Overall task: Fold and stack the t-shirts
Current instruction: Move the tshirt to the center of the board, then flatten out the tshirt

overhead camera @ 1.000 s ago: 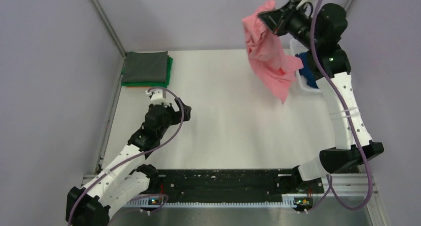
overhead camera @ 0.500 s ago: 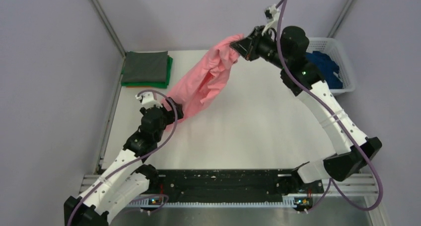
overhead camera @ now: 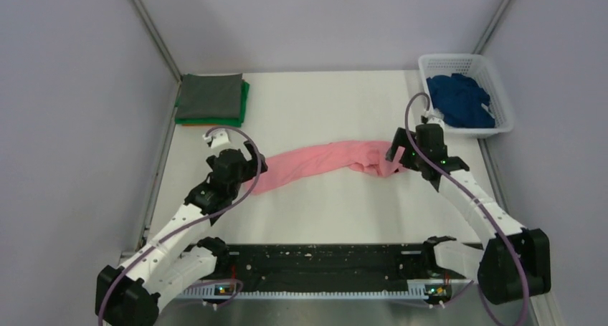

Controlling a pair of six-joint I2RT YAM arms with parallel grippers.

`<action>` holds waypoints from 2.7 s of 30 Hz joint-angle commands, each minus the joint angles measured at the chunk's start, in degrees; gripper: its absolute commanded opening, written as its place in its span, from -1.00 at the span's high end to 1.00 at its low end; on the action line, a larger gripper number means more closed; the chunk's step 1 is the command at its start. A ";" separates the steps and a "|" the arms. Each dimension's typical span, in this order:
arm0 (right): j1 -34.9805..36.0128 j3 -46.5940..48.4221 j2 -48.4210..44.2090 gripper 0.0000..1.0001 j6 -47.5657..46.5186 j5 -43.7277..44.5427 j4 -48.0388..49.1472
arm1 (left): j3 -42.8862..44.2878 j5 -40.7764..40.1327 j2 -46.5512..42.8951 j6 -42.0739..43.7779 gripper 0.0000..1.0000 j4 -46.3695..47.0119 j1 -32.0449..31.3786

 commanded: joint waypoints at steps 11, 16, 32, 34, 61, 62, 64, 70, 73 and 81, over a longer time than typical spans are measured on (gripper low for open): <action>0.27 -7.41 -20.73 -0.97 1.58 -3.17 2.56 | -2.45 -0.46 1.26 -15.82 -0.90 -16.88 0.06; 0.29 -7.32 -19.77 -0.97 1.22 -4.64 2.80 | -6.30 0.54 1.02 -14.59 -0.76 -8.73 0.93; 0.34 -7.11 -19.54 -0.97 -0.15 -3.67 2.16 | -7.93 10.60 11.63 -12.16 -0.14 4.34 8.89; 0.34 -6.99 -19.59 -0.97 -0.16 -3.35 1.97 | -7.71 11.73 12.17 -12.08 0.03 4.98 8.90; 0.38 -6.52 -16.75 -0.96 -1.80 -4.17 0.53 | 6.43 12.16 10.80 -7.92 1.00 -19.07 8.99; 0.42 -6.31 -16.11 -0.95 -2.10 -4.52 0.07 | 7.44 12.93 10.90 -7.61 1.00 -20.86 8.99; 0.63 -6.15 -14.90 -0.90 -2.34 -5.00 -0.38 | 8.71 15.38 10.90 -6.59 1.00 -23.03 8.99; 6.49 -6.62 -8.18 -0.66 -0.49 -2.90 3.32 | 9.69 19.70 9.19 -6.49 1.00 -24.94 8.99; 10.28 -6.09 -2.05 -0.55 1.01 -0.01 6.87 | 9.28 20.17 6.54 -7.04 1.00 -23.35 8.99; 10.71 -4.07 10.48 -0.03 4.41 8.93 13.38 | 7.17 18.43 2.23 -8.18 1.00 -20.87 8.99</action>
